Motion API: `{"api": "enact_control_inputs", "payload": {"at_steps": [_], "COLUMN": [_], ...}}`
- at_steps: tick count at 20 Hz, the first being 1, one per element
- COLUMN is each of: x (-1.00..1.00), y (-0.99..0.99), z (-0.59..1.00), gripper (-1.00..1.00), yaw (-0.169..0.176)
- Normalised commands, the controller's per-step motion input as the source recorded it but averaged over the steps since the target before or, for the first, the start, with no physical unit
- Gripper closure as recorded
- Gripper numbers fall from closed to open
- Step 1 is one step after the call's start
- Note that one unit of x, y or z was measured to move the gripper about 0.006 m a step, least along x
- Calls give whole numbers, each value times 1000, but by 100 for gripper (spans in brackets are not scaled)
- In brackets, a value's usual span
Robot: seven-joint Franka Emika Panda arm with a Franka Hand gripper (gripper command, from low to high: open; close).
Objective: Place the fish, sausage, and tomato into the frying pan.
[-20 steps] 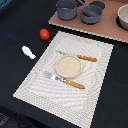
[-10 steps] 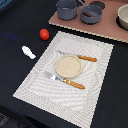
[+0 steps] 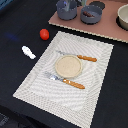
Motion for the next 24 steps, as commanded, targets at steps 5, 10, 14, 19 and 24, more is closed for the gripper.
{"api": "enact_control_inputs", "payload": {"at_steps": [5, 10, 14, 19, 24], "x": [-538, -755, -967, -991, -984], "y": [-875, -698, -458, -418, -417], "z": [-225, -393, -406, -399, -435], "gripper": [-100, -100, -100, -100, -100], "yaw": [0, 0, 0, 0, 0]}}
